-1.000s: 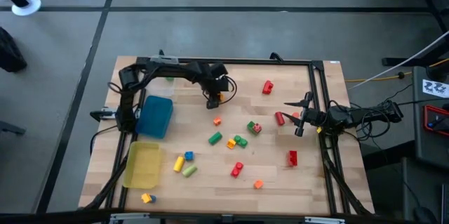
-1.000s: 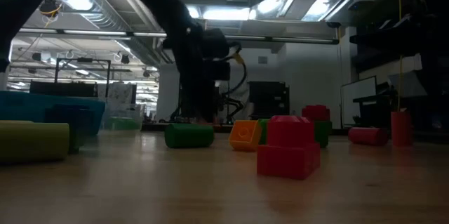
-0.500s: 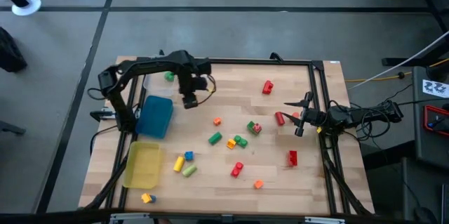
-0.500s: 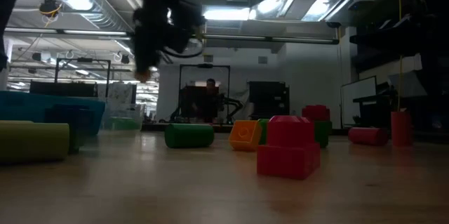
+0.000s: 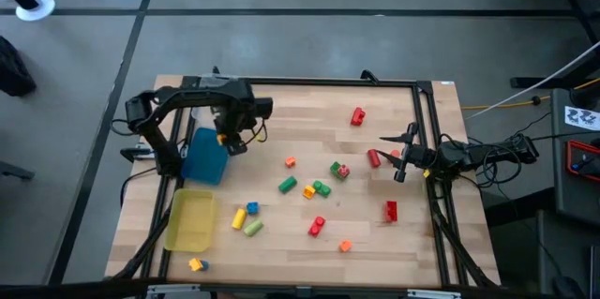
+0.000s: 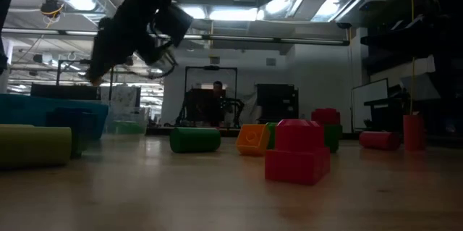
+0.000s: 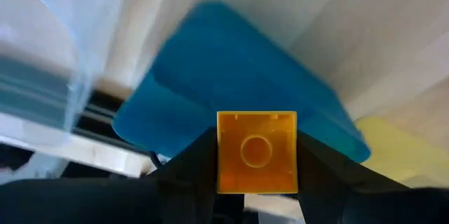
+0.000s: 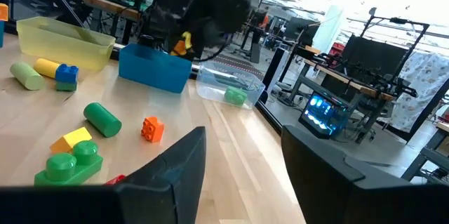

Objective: Sort blocks by size
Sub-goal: Put the top yellow 4 stud game piece into the blue bin, then put the blue 4 stud game piece into the blue bin

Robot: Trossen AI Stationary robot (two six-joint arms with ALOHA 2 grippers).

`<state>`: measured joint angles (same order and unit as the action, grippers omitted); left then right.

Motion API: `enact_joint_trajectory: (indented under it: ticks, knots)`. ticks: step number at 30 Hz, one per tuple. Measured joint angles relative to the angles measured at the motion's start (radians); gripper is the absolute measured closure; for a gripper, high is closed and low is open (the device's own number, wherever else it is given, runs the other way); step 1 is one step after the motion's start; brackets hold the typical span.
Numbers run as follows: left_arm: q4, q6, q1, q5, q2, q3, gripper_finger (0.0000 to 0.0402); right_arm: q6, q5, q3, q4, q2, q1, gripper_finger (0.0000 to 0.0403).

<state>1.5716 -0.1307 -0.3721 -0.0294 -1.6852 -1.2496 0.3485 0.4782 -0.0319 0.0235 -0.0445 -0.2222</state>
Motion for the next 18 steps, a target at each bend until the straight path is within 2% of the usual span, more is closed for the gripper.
enact_joint_trajectory:
  ticks: [9, 18]
  knots:
    - [-0.003, -0.025, -0.001, -0.001, 0.000, 0.140, 0.0241, 0.000, 0.000, 0.000, -0.002, 0.000, 0.000, 0.0214]
    - [-0.001, -0.072, -0.025, 0.002, 0.000, 0.176, 0.0219, 0.000, 0.000, 0.000, -0.002, 0.000, 0.000, 0.0214]
